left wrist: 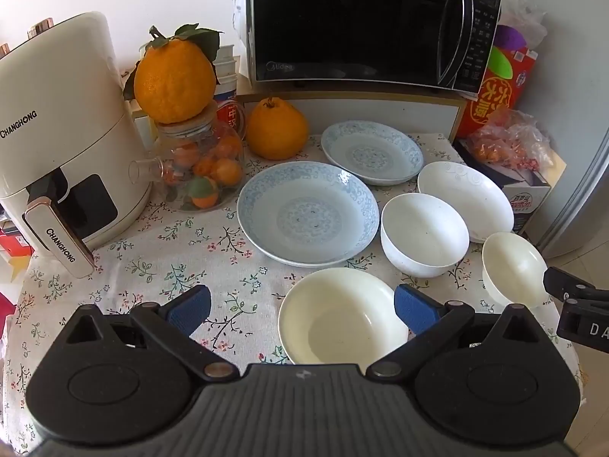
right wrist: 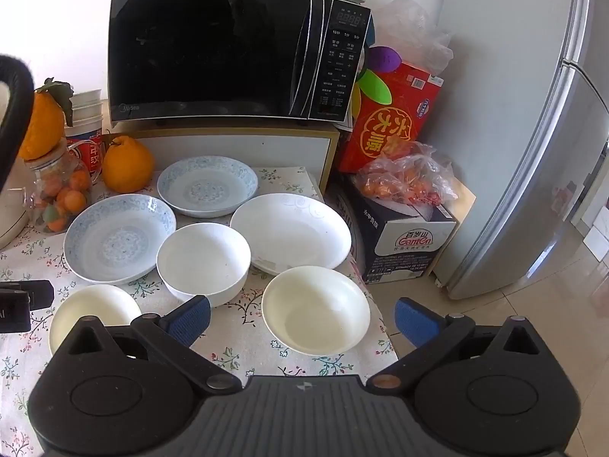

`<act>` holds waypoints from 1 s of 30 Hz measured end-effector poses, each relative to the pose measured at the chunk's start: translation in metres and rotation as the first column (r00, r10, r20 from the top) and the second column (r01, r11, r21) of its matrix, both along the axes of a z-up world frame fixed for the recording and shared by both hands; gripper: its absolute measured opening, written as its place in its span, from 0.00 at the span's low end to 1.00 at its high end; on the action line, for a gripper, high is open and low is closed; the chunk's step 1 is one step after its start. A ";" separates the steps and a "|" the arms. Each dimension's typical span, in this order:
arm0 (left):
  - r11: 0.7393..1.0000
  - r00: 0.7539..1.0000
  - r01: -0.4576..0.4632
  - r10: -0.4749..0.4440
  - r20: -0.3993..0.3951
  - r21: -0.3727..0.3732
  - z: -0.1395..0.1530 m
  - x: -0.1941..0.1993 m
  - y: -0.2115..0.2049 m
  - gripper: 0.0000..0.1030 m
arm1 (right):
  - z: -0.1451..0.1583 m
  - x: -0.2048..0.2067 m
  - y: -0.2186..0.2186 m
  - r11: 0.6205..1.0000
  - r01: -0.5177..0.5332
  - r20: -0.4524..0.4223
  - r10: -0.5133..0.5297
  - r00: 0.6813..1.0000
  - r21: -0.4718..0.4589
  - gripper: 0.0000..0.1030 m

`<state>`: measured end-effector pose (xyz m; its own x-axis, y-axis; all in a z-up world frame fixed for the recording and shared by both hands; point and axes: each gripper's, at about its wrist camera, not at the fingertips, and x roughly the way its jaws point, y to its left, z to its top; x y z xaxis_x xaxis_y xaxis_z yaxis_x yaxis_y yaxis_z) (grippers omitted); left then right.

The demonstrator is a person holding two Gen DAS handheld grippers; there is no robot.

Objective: Organize plates and bowls
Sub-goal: 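Move both grippers toward the rim of the large blue-patterned plate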

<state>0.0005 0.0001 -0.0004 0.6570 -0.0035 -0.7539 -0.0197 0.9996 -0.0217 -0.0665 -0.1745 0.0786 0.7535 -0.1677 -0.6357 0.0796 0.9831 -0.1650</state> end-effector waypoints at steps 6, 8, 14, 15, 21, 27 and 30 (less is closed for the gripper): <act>1.000 1.000 -0.008 0.008 -0.024 -0.004 -0.005 0.000 0.001 1.00 | -0.002 0.003 0.006 1.000 -0.007 -0.021 0.006 1.000 -0.016 0.96; 1.000 0.999 -0.010 0.009 -0.037 -0.010 -0.007 0.000 0.002 1.00 | -0.003 0.004 0.006 1.000 -0.002 -0.027 0.001 1.000 -0.025 0.96; 1.000 0.998 -0.013 0.012 -0.059 -0.018 -0.009 0.003 0.000 1.00 | -0.007 0.006 0.009 0.999 0.004 -0.046 -0.006 0.999 -0.044 0.96; 1.000 0.998 -0.013 0.012 -0.061 -0.018 -0.009 0.003 0.000 1.00 | -0.007 0.006 0.010 0.999 0.004 -0.047 -0.006 0.999 -0.046 0.96; 0.999 0.996 -0.007 0.003 -0.084 -0.045 -0.013 0.008 0.001 1.00 | -0.010 0.009 0.012 0.997 0.024 -0.064 -0.029 0.998 -0.067 0.96; 0.998 0.992 -0.014 0.007 -0.124 -0.054 -0.019 0.008 0.001 1.00 | -0.013 0.010 0.017 0.997 0.015 -0.084 -0.021 0.996 -0.073 0.96; 0.998 0.989 -0.013 0.004 -0.148 -0.061 -0.021 0.006 0.002 1.00 | -0.015 0.010 0.017 0.998 0.013 -0.104 -0.020 0.994 -0.062 0.96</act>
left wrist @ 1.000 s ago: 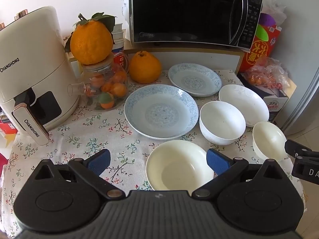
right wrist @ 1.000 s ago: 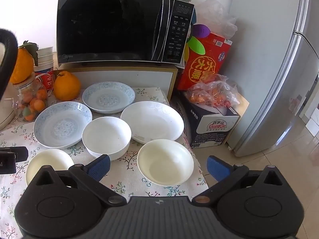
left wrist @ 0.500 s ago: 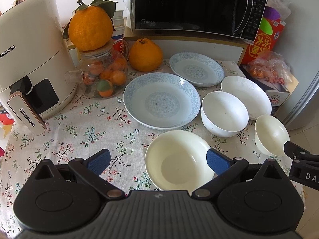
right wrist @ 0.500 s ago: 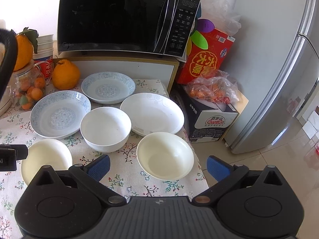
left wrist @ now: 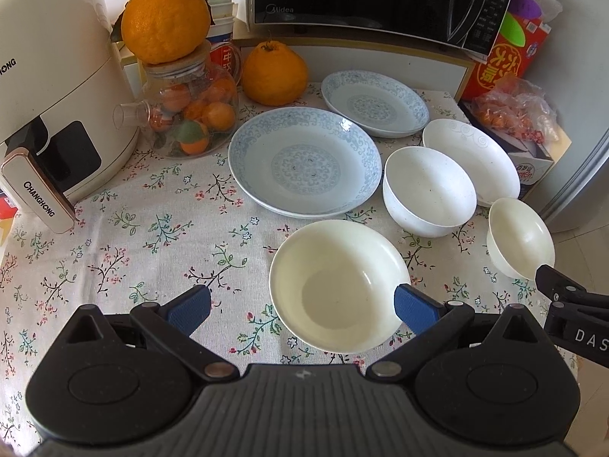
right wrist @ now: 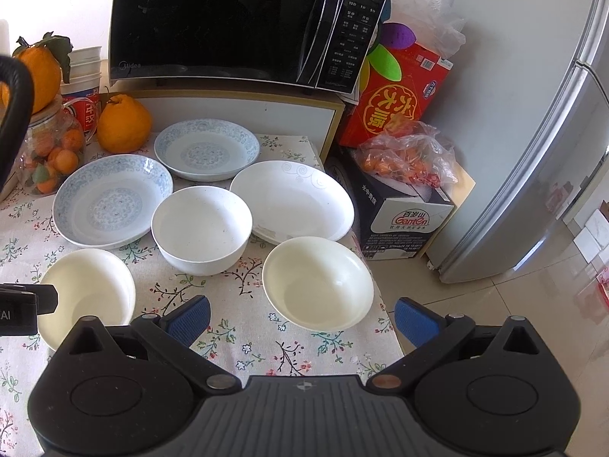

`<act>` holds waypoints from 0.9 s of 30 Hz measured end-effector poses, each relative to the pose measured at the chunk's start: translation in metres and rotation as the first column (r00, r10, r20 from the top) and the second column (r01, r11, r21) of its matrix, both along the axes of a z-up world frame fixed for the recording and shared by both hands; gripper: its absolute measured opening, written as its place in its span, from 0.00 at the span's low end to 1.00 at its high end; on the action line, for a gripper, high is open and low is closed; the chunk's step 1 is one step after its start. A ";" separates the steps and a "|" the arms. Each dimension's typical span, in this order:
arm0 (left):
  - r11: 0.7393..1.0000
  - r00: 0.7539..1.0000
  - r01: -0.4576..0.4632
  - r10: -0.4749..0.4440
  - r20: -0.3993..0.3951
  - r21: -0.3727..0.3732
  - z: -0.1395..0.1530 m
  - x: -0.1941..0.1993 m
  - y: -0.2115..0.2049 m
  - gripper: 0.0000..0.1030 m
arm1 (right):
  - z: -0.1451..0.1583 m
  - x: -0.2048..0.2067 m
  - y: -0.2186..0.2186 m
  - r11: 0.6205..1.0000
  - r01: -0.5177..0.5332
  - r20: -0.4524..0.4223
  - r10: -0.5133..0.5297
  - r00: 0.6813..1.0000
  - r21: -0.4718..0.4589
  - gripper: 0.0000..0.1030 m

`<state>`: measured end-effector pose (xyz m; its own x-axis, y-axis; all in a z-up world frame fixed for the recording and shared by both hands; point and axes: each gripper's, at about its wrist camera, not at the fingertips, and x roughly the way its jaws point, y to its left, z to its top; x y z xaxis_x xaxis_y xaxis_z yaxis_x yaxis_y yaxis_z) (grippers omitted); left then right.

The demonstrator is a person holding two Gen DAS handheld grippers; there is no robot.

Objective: Organize plates and bowls
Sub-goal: 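Move both grippers toward the rim of the large blue-patterned plate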

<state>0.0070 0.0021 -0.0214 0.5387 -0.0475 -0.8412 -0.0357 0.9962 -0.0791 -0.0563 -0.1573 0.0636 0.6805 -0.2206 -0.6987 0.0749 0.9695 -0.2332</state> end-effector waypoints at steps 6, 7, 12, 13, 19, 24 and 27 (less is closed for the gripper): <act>0.999 0.999 0.010 -0.011 -0.036 -0.032 -0.004 -0.001 0.000 1.00 | -0.003 0.002 0.000 1.000 0.001 -0.029 -0.001 1.000 0.018 0.96; 0.999 0.999 0.010 -0.011 -0.037 -0.032 -0.005 -0.001 0.000 1.00 | -0.003 0.002 0.001 1.000 -0.001 -0.031 0.001 1.000 0.018 0.96; 0.999 0.999 0.002 -0.003 -0.048 -0.033 -0.007 0.001 0.001 1.00 | -0.008 0.006 0.002 1.000 0.002 -0.053 0.000 0.999 0.028 0.96; 0.999 0.999 0.003 -0.004 -0.044 -0.032 -0.008 0.002 0.001 1.00 | -0.009 0.007 0.002 0.999 0.003 -0.059 -0.001 0.998 0.039 0.96; 0.999 0.999 -0.021 0.020 -0.044 -0.036 -0.011 0.012 0.011 1.00 | -0.021 0.025 -0.017 0.939 0.083 -0.133 -0.040 0.990 0.335 0.96; 0.994 0.995 -0.100 0.099 -0.022 -0.051 -0.008 0.030 0.039 1.00 | -0.025 0.038 -0.014 0.838 0.078 -0.102 -0.027 0.994 0.540 0.82; 0.978 0.981 -0.194 0.193 -0.022 -0.071 -0.008 0.041 0.065 0.94 | -0.026 0.051 -0.003 0.775 0.042 -0.086 0.016 0.996 0.631 0.60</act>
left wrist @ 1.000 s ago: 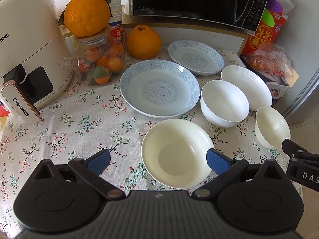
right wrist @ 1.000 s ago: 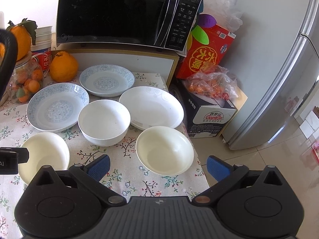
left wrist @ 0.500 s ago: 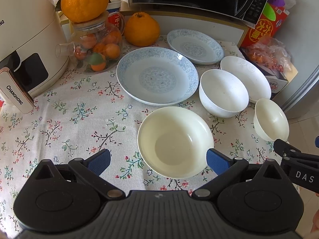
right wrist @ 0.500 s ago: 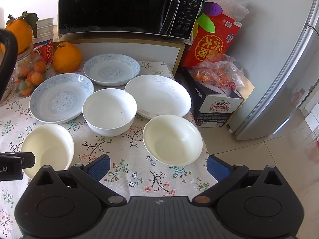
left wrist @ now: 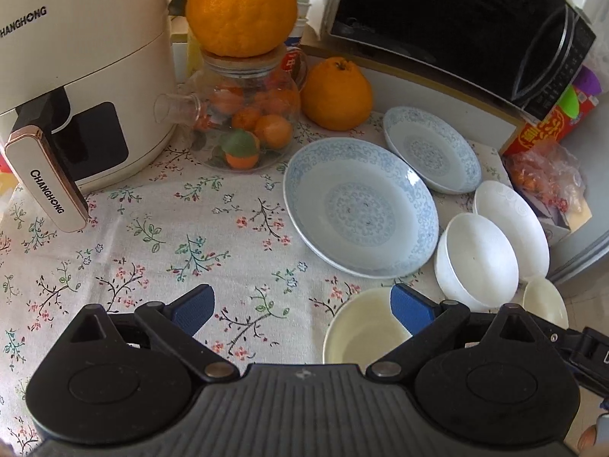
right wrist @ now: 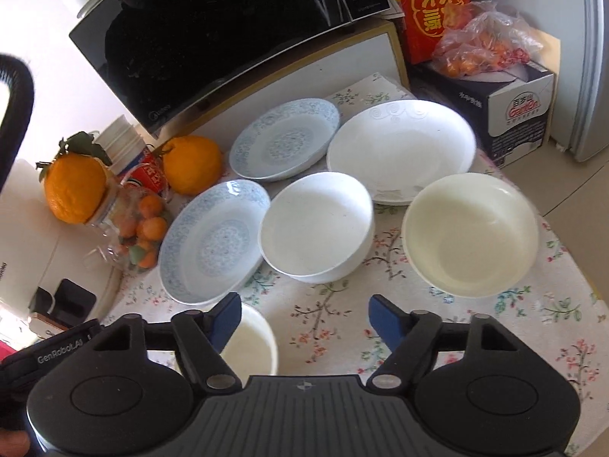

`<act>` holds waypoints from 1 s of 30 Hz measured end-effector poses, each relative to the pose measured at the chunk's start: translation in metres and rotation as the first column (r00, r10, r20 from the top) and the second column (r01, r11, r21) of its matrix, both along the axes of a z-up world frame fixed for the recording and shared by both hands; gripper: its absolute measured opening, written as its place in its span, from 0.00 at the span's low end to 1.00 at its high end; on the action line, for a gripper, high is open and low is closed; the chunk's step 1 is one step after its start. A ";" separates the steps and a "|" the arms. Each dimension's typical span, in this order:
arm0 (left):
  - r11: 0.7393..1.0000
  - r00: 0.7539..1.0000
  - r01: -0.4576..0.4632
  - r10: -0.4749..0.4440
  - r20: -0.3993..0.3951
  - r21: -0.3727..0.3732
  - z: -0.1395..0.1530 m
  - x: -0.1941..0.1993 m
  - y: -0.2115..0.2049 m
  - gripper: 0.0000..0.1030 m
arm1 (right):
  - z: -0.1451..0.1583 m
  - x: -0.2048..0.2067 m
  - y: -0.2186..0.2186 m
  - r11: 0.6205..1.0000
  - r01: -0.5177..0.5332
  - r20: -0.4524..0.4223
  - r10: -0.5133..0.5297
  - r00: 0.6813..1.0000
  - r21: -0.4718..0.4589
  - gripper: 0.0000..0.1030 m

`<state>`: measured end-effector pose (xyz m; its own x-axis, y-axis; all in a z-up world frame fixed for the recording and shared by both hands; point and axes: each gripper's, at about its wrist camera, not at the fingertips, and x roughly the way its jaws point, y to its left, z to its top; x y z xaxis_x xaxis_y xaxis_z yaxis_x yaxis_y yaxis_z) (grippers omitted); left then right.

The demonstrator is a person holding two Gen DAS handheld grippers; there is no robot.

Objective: Organize plates and bowls
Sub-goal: 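Move both grippers toward the rim of the large blue-patterned plate, then close both grippers on the rim of the large blue-patterned plate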

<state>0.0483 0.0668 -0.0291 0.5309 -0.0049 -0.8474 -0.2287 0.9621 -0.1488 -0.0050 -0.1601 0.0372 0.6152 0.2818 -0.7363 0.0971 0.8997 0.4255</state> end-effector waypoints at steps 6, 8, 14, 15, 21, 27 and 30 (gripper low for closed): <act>0.985 0.990 -0.119 0.127 0.057 -0.129 -0.006 0.019 0.034 0.85 | -0.012 0.031 0.026 0.989 -0.034 -0.020 0.038 0.999 0.144 0.41; 0.984 0.990 -0.121 0.130 0.057 -0.127 -0.009 0.023 0.036 0.78 | -0.020 0.040 0.032 0.977 -0.016 -0.048 0.027 0.998 0.213 0.38; 0.975 0.990 -0.102 0.119 0.077 -0.197 -0.021 0.037 0.043 0.63 | -0.036 0.058 0.052 0.973 -0.005 -0.092 0.027 0.995 0.230 0.37; 0.971 0.989 -0.105 0.124 0.075 -0.215 -0.024 0.040 0.044 0.61 | -0.038 0.061 0.055 0.974 -0.001 -0.096 0.023 0.995 0.225 0.37; 0.963 0.992 -0.107 0.120 0.041 -0.246 -0.045 0.057 0.045 0.50 | -0.046 0.072 0.059 0.982 0.027 -0.120 -0.004 0.993 0.186 0.37; 0.950 0.993 -0.094 0.112 0.043 -0.298 -0.061 0.070 0.045 0.42 | -0.056 0.080 0.056 0.977 0.063 -0.146 -0.033 0.989 0.204 0.36; 0.941 0.994 -0.083 0.099 0.035 -0.327 -0.071 0.076 0.043 0.37 | -0.065 0.087 0.061 0.979 0.084 -0.165 -0.054 0.985 0.184 0.29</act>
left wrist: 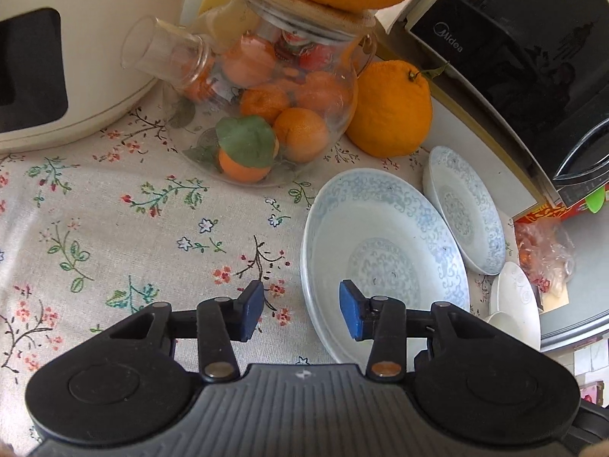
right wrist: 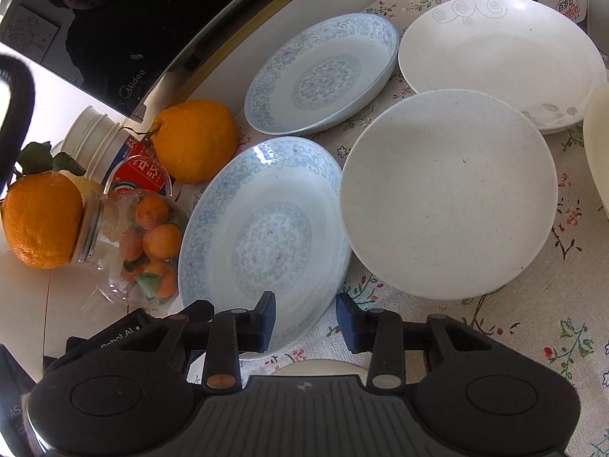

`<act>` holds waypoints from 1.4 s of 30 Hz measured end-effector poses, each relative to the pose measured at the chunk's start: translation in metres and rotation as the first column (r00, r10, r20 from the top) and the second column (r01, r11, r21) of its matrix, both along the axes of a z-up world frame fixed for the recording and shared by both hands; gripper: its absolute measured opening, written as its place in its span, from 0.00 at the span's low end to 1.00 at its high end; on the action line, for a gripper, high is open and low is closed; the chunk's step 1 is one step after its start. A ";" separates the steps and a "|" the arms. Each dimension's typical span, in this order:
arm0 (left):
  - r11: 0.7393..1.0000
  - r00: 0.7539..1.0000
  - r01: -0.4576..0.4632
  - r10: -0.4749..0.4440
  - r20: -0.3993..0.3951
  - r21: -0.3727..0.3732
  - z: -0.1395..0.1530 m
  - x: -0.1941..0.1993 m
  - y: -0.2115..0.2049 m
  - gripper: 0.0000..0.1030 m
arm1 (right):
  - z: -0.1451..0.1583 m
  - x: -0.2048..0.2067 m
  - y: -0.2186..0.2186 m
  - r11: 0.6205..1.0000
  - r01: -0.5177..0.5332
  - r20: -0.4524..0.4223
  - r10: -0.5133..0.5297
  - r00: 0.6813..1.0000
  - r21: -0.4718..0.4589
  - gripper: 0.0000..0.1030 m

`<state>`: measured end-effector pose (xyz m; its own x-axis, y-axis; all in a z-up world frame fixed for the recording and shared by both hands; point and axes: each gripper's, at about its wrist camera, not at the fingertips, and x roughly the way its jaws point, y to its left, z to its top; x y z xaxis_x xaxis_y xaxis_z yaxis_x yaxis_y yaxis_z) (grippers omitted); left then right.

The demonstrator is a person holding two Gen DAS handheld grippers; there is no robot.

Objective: Organize plates and bowls
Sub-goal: 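Close both grippers on the rim of the large blue-patterned plate, then lift the plate with both grippers and carry it beside the cream bowl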

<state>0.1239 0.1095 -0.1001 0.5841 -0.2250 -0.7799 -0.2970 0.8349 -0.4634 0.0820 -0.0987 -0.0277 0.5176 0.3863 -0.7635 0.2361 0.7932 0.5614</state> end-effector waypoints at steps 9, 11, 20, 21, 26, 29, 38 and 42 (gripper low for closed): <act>0.997 0.999 0.038 -0.040 0.035 0.068 0.003 0.004 -0.012 0.08 | -0.004 0.003 0.002 0.999 0.011 0.012 -0.011 1.000 -0.034 0.13; 0.997 0.998 0.041 -0.044 0.036 0.073 0.007 0.002 -0.011 0.08 | 0.000 -0.001 0.003 0.999 -0.003 0.025 0.004 1.000 -0.041 0.13; 0.996 0.995 0.039 -0.047 0.086 0.084 0.037 -0.016 -0.007 0.08 | 0.024 -0.017 -0.001 0.999 -0.034 0.101 0.037 0.994 -0.028 0.14; 0.996 0.995 0.038 -0.046 0.090 0.083 0.041 -0.019 -0.006 0.08 | 0.028 -0.019 -0.001 0.999 -0.040 0.113 0.043 0.993 -0.031 0.14; 0.997 0.994 0.025 -0.033 0.108 0.079 0.059 -0.044 0.004 0.09 | 0.048 -0.039 0.000 0.996 -0.079 0.156 0.083 0.984 -0.029 0.14; 0.996 0.994 0.015 -0.024 0.111 0.086 0.067 -0.062 0.010 0.09 | 0.053 -0.053 0.002 0.994 -0.110 0.167 0.113 0.979 -0.025 0.14; 0.996 0.997 -0.039 0.034 0.075 0.075 0.067 -0.111 0.026 0.11 | 0.064 -0.086 0.021 0.976 -0.207 0.192 0.215 0.957 -0.060 0.14; 0.994 0.994 -0.065 0.058 0.089 0.087 0.074 -0.126 0.036 0.11 | 0.064 -0.098 0.035 0.964 -0.254 0.196 0.265 0.944 -0.080 0.14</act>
<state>-0.0023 0.1453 -0.0260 0.6605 -0.1181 -0.7415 -0.3113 0.8556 -0.4136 -0.0165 -0.0637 0.0361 0.5511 0.4897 -0.6756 -0.0964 0.8416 0.5314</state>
